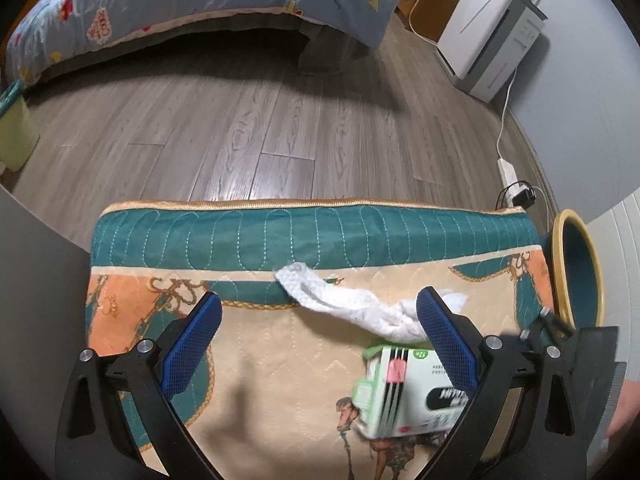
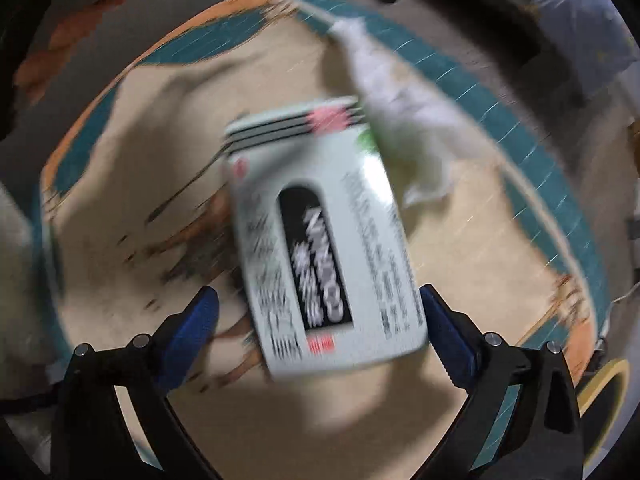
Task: Collect trash
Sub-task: 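Move the right tool over the COLTALIN box while the left holds the tissue, then grasp the COLTALIN box with the right tool while the left grasps another white tissue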
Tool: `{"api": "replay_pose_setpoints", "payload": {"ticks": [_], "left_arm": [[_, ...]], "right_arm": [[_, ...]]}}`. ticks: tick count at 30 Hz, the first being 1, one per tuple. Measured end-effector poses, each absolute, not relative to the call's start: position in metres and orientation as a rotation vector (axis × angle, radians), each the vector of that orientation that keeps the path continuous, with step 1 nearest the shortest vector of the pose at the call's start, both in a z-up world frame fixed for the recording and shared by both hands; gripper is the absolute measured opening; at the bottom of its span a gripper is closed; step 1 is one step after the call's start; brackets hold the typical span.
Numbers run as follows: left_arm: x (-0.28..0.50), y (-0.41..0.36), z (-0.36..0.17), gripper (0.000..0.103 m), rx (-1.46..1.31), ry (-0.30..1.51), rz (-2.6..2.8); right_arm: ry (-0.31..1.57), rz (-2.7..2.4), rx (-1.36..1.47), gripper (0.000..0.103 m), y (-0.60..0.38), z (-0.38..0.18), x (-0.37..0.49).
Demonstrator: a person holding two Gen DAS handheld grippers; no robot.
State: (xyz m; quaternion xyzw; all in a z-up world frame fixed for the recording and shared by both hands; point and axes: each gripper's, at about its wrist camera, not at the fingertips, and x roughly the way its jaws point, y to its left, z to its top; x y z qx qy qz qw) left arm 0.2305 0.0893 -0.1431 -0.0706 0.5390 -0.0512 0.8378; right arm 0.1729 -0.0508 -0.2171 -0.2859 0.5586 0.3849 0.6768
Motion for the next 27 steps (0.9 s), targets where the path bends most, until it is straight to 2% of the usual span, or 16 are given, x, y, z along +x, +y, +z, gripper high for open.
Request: {"api": "replay_pose_setpoints", "payload": {"ticks": [5,9,13,17,19,22,24,27], "left_arm": [[0.226,0.079,-0.146,0.097,-0.147,1.156,-0.136],[0.227,0.066,-0.156,0.092,-0.146,1.182,-0.17],[0.231,0.061,-0.18,0.068,-0.187,1.263,-0.174],[0.234,0.066,-0.186,0.054,-0.25,1.259,-0.186],[0.236,0.067,-0.187,0.03,-0.255,1.25,-0.197],[0.236,0.07,-0.189,0.007,-0.262,1.262,-0.194],[0.236,0.072,-0.185,0.006,-0.263,1.246,-0.186],[0.235,0.078,-0.174,0.005,-0.283,1.197,-0.17]], "right_arm": [[1.214,0.912,-0.626,0.097,-0.058,-0.2,0.16],[1.159,0.921,-0.58,0.097,-0.053,-0.185,0.139],[1.142,0.923,-0.619,0.097,-0.047,-0.192,0.125],[1.137,0.912,-0.617,0.097,-0.053,-0.194,0.104],[1.132,0.891,-0.6,0.097,-0.045,-0.193,0.104],[1.121,0.855,-0.583,0.096,-0.041,-0.193,0.109],[1.11,0.832,-0.583,0.094,-0.04,-0.193,0.111],[1.099,0.785,-0.579,0.083,-0.039,-0.194,0.118]]}}
